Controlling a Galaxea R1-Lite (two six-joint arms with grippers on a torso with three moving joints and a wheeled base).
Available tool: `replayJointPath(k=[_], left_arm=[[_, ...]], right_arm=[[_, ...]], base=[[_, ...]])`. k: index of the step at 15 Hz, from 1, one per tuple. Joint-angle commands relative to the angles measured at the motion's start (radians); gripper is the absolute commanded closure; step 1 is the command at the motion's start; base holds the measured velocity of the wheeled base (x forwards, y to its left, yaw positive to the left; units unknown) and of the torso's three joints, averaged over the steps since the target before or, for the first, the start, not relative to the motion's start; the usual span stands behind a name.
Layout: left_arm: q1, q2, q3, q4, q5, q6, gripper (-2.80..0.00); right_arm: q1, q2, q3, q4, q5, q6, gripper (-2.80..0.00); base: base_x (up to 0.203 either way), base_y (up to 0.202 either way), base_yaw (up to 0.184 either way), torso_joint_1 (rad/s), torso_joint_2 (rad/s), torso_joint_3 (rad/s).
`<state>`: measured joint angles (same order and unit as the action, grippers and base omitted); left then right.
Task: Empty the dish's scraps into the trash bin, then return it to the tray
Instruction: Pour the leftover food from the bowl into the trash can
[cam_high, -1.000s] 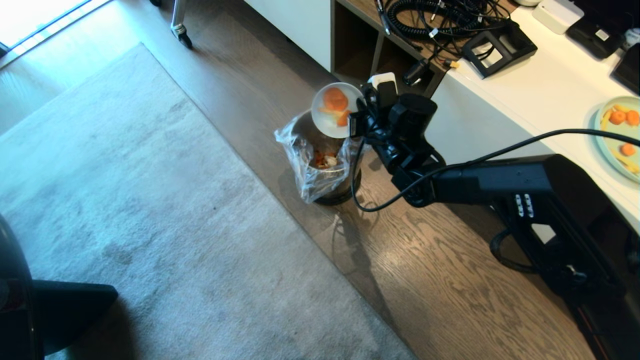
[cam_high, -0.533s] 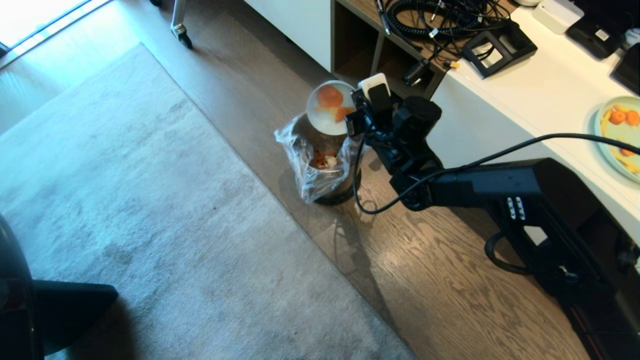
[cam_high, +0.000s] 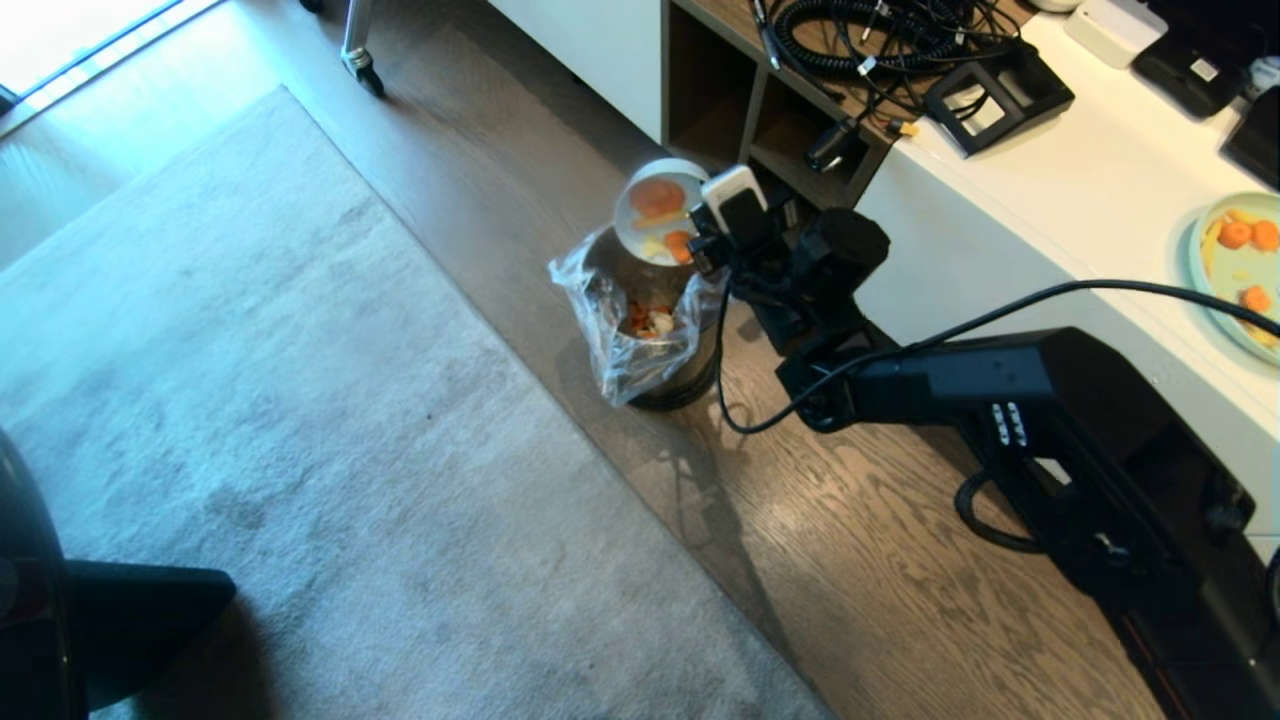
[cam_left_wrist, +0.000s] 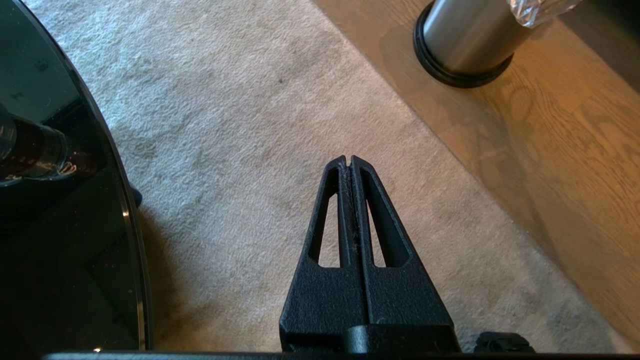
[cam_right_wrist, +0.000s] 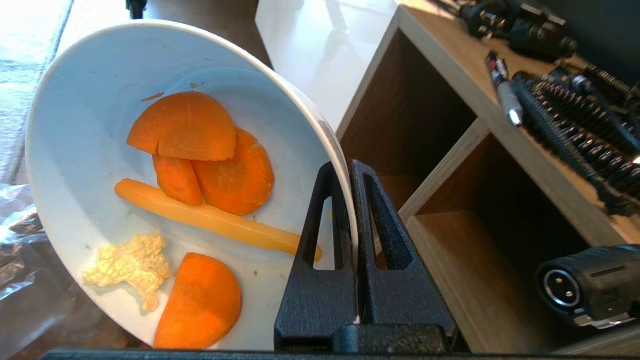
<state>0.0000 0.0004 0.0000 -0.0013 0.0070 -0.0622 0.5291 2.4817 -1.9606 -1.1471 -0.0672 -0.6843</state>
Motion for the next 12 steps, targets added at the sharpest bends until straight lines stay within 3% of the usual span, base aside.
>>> replayJointPath(k=[1,11,12], left_arm=[[0.0,0.0,0.0,0.0,0.001,-0.001,0.0],[0.0,0.0,0.0,0.0,0.001,-0.001,0.0],[0.0,0.0,0.0,0.0,0.001,-0.001,0.0]], right_arm=[[-0.005,0.014,0.0,-0.023,0.0,-0.014,0.0],[-0.017,0.043,0.0,-0.141,0.004,-0.139,0.0],[-0.015,0.046,0.0,-0.152,0.033,-0.146,0.0]], base=[[0.0,0.0,0.0,0.0,0.0,0.0],[0.0,0.0,0.0,0.0,0.0,0.0],[0.0,0.0,0.0,0.0,0.0,0.0]])
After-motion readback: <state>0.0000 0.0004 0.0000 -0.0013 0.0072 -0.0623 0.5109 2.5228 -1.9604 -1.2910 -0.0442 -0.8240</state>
